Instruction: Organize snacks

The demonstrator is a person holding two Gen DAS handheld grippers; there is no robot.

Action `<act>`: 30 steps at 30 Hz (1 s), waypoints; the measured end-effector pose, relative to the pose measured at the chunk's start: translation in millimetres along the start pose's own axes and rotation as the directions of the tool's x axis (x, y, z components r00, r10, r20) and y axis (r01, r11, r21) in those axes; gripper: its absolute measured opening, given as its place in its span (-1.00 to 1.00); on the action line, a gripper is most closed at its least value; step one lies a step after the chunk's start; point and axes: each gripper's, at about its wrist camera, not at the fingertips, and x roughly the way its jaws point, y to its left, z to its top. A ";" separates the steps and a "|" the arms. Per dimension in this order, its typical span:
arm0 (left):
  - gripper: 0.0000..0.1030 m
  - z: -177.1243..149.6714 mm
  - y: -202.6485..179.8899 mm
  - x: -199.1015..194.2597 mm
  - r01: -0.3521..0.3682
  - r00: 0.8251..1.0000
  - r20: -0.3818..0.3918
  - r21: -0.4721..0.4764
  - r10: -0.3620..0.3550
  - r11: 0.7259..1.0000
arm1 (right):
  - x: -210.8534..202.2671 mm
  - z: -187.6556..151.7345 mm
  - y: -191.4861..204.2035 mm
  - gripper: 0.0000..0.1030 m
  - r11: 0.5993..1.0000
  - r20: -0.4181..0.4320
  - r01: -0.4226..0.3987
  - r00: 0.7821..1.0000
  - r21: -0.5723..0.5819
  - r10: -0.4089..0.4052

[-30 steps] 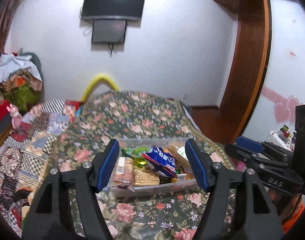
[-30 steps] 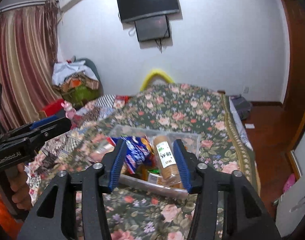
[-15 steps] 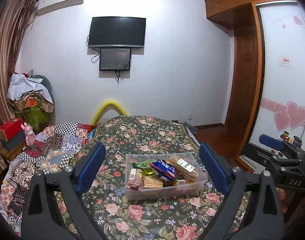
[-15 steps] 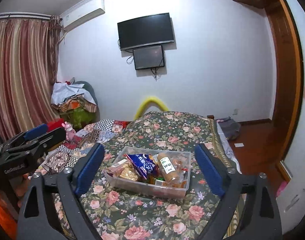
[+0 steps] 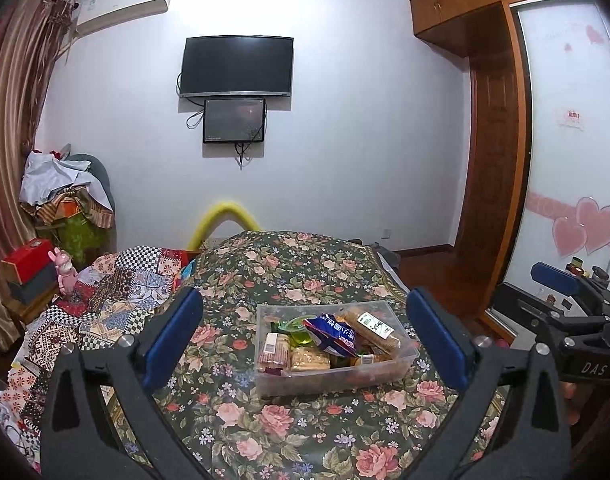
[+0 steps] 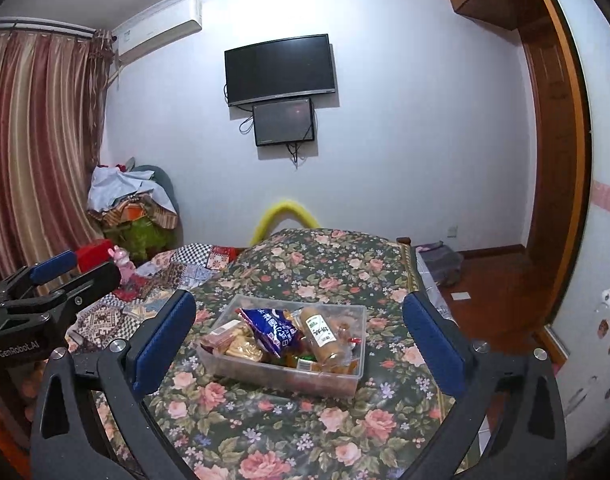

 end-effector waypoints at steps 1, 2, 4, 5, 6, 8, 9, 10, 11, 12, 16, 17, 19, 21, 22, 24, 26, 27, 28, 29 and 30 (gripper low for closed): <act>1.00 -0.1 0.2 -0.1 0.001 1.000 0.000 -0.001 -0.001 1.000 | -2.2 -0.9 0.5 1.00 1.000 0.001 -0.001 1.000 0.000 0.001; 1.00 0.0 0.6 -0.5 0.002 1.000 0.001 -0.001 -0.002 1.000 | -2.9 -1.0 0.7 1.00 1.000 0.001 -0.002 1.000 -0.001 0.002; 1.00 -0.3 0.2 -1.3 0.004 1.000 0.003 0.000 -0.004 1.000 | -3.7 -0.8 1.3 1.00 1.000 0.002 -0.005 1.000 0.000 0.005; 1.00 -0.2 -0.1 -1.8 0.002 1.000 0.004 0.001 -0.002 1.000 | -3.9 -1.1 1.4 1.00 1.000 0.002 -0.007 1.000 0.001 0.007; 1.00 -0.2 -0.4 -1.8 0.002 1.000 0.005 0.002 -0.002 1.000 | -4.7 -1.6 2.0 1.00 1.000 0.002 -0.008 1.000 0.002 0.008; 1.00 -0.4 -0.7 -1.4 0.006 1.000 0.003 0.003 -0.006 1.000 | -6.1 -1.5 3.0 1.00 1.000 0.003 -0.009 1.000 0.001 0.009; 1.00 -0.5 -0.5 -1.4 0.007 1.000 0.001 0.003 -0.007 1.000 | -6.8 -1.6 3.4 1.00 1.000 0.004 -0.010 1.000 0.001 0.010; 1.00 -0.6 -0.6 -1.6 0.007 1.000 0.002 0.003 -0.007 1.000 | -7.2 -1.1 3.1 1.00 1.000 0.004 -0.010 1.000 0.001 0.010; 1.00 -0.8 -0.8 -1.7 0.007 1.000 0.002 0.002 -0.007 1.000 | -8.0 -1.1 3.2 1.00 1.000 0.006 -0.009 1.000 0.001 0.009; 1.00 -0.6 -1.0 -1.4 0.008 1.000 0.001 0.002 -0.008 1.000 | -8.6 -0.8 2.9 1.00 1.000 0.006 -0.010 1.000 0.001 0.010; 1.00 -0.7 -1.2 -1.7 0.010 1.000 0.000 0.003 -0.010 1.000 | -8.5 -0.3 3.6 1.00 1.000 0.006 -0.011 1.000 0.001 0.011; 1.00 -0.7 -1.3 -2.0 0.010 1.000 0.000 0.003 -0.010 1.000 | -7.9 -0.7 3.6 1.00 1.000 0.006 -0.011 1.000 0.002 0.011; 1.00 -0.7 -1.5 -1.7 0.012 1.000 -0.001 0.002 -0.012 1.000 | -8.3 -0.8 4.0 1.00 1.000 0.005 -0.013 1.000 0.003 0.013; 1.00 -1.2 -1.8 -1.8 0.017 1.000 -0.002 0.000 -0.017 1.000 | -8.8 -0.2 4.4 1.00 1.000 0.005 -0.012 1.000 0.002 0.012; 1.00 -1.1 -2.3 -1.9 0.017 1.000 -0.002 0.000 -0.017 1.000 | -8.4 -0.3 4.2 1.00 1.000 0.004 -0.013 1.000 0.002 0.013; 1.00 -1.1 -2.6 -2.5 0.017 1.000 0.000 0.001 -0.017 1.000 | -9.1 -0.1 4.4 1.00 1.000 0.006 -0.012 1.000 0.001 0.012; 1.00 -1.0 -2.8 -2.2 0.018 1.000 -0.001 -0.003 -0.018 1.000 | -9.3 0.2 4.5 1.00 1.000 0.007 -0.013 1.000 0.002 0.013; 1.00 -0.8 -2.8 -1.9 0.020 1.000 -0.003 -0.005 -0.020 1.000 | -9.4 0.6 4.6 1.00 1.000 0.007 -0.013 1.000 0.002 0.013; 1.00 -0.6 -2.5 -2.1 0.022 1.000 -0.003 -0.006 -0.022 1.000 | -8.9 0.4 5.1 1.00 1.000 0.007 -0.012 1.000 0.003 0.012; 1.00 -0.2 -1.7 -2.6 0.021 1.000 -0.001 -0.008 -0.021 1.000 | -8.8 0.3 4.9 1.00 1.000 0.007 -0.012 1.000 0.003 0.012; 1.00 -0.1 -1.5 -2.7 0.020 1.000 0.001 -0.008 -0.020 1.000 | -9.3 0.7 5.0 1.00 1.000 0.008 -0.012 1.000 0.003 0.012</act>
